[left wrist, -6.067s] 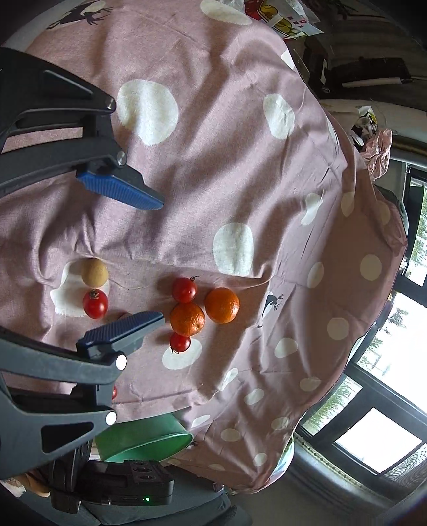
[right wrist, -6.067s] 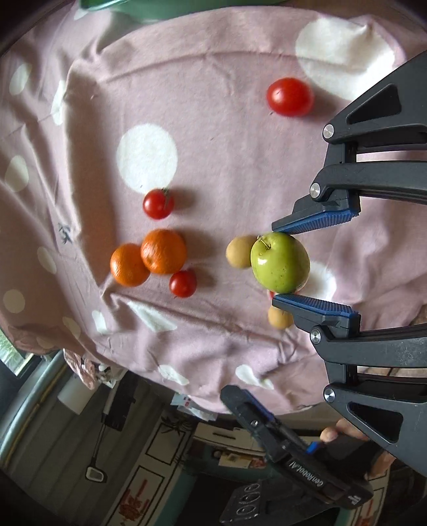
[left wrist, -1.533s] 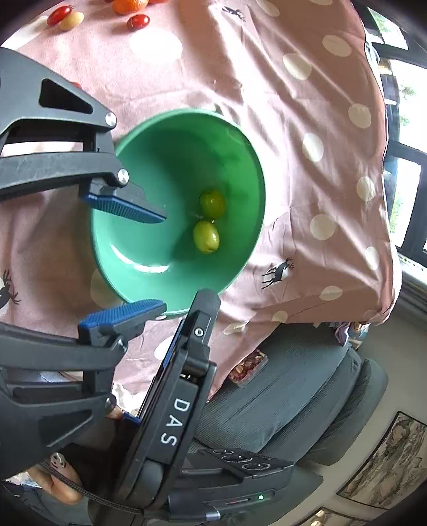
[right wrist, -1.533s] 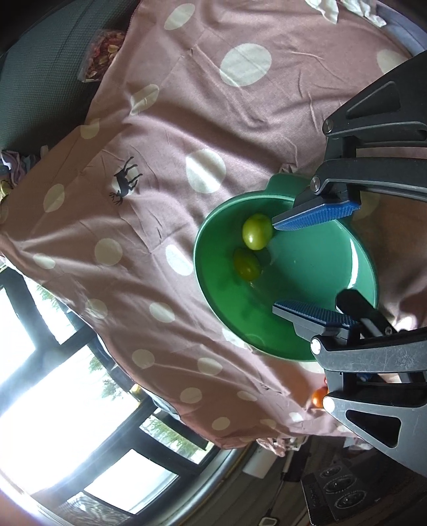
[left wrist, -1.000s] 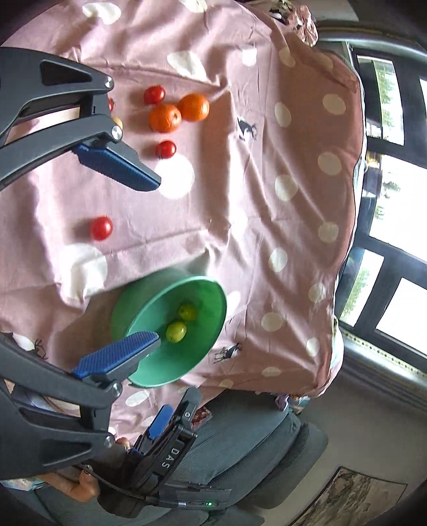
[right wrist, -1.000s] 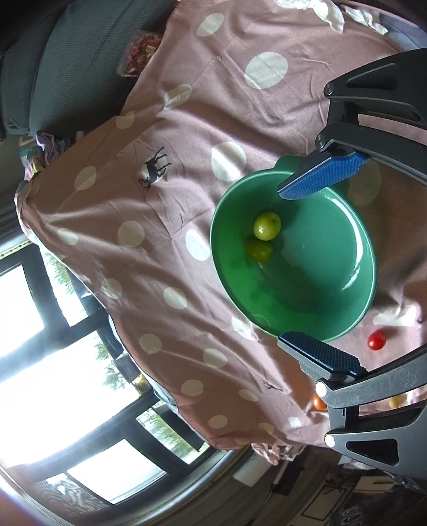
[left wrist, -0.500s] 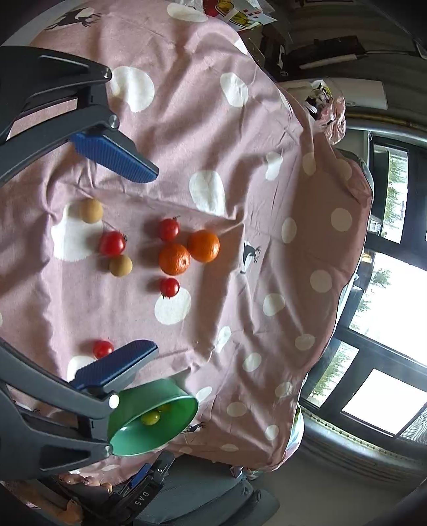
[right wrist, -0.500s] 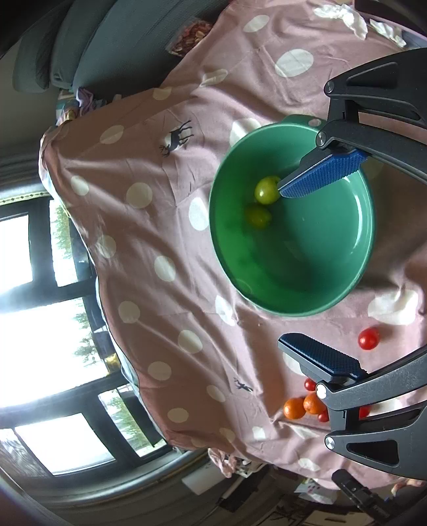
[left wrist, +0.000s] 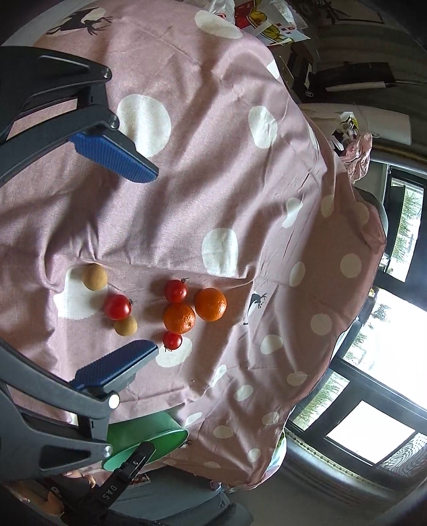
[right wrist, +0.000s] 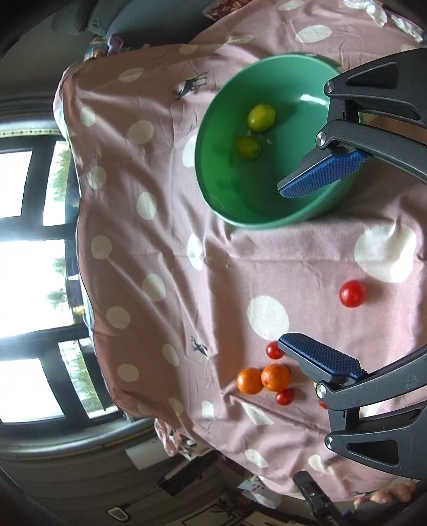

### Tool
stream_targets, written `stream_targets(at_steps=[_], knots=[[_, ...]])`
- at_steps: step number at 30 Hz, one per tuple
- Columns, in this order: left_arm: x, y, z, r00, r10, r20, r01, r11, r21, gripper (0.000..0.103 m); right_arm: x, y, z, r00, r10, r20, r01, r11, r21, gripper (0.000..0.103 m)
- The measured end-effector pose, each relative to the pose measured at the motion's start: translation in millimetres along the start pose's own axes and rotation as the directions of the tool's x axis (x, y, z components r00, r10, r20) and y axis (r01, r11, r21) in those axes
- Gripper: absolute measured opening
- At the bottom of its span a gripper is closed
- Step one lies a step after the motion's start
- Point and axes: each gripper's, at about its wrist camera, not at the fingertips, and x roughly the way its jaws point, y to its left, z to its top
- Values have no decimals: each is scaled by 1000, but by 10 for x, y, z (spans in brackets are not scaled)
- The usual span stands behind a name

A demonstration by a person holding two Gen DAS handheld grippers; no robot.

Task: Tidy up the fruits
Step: 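Move the right gripper to an orange and close on it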

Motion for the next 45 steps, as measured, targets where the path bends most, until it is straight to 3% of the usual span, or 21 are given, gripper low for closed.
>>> stream_targets(at_steps=[6, 8, 9, 13, 14, 15, 17, 20, 23, 26, 29, 33, 37, 40, 45], knots=[[44, 107, 8, 1000, 6, -6, -6, 1000, -15, 92, 288, 273, -55, 977, 177, -117, -174, 984, 40, 84], [71, 154, 12, 1000, 3, -19, -4, 1000, -31, 90, 418, 411, -45, 970, 190, -151, -187, 982, 38, 73], [77, 170, 14, 1000, 0, -23, -1, 999, -39, 86, 495, 481, -33, 965, 198, -174, -194, 980, 39, 67], [93, 201, 29, 999, 0, -38, -2, 999, -47, 72, 816, 717, 46, 927, 269, -261, -254, 963, 91, 57], [98, 208, 30, 999, 6, -51, -8, 999, -49, 63, 902, 780, 70, 914, 292, -282, -272, 956, 108, 54], [103, 211, 32, 998, 5, -68, -8, 999, -48, 52, 990, 841, 93, 899, 316, -303, -290, 949, 126, 54], [98, 210, 26, 997, -14, -81, 10, 999, -45, 48, 1130, 934, 114, 880, 340, -332, -304, 940, 158, 54], [73, 209, 29, 997, -20, -74, 16, 999, -47, 46, 1272, 1008, 128, 886, 320, -335, -267, 944, 195, 54], [77, 212, 31, 996, -28, -79, 24, 998, -54, 46, 1358, 1123, 136, 909, 245, -337, -205, 967, 150, 54], [98, 212, 30, 995, -29, -92, 24, 998, -58, 46, 1428, 1199, 142, 913, 221, -344, -192, 974, 118, 54], [96, 196, 27, 993, -51, -103, 45, 997, -57, 46, 1500, 1244, 100, 910, 190, -368, -169, 982, 88, 46], [74, 137, 22, 994, -63, -94, 60, 997, -39, 47, 1430, 1211, 73, 920, 182, -348, -163, 983, 81, 45], [102, 62, -3, 992, -66, -110, 65, 998, -15, 47, 1170, 1101, 67, 913, 222, -341, -218, 975, 51, 45], [114, 3, -21, 992, -56, -112, 57, 998, 7, 47, 913, 976, 24, 918, 206, -340, -220, 976, -2, 45], [141, -93, -57, 993, -46, -106, 50, 998, 37, 46, 650, 660, -186, 890, 253, -378, -271, 963, 6, 45]])
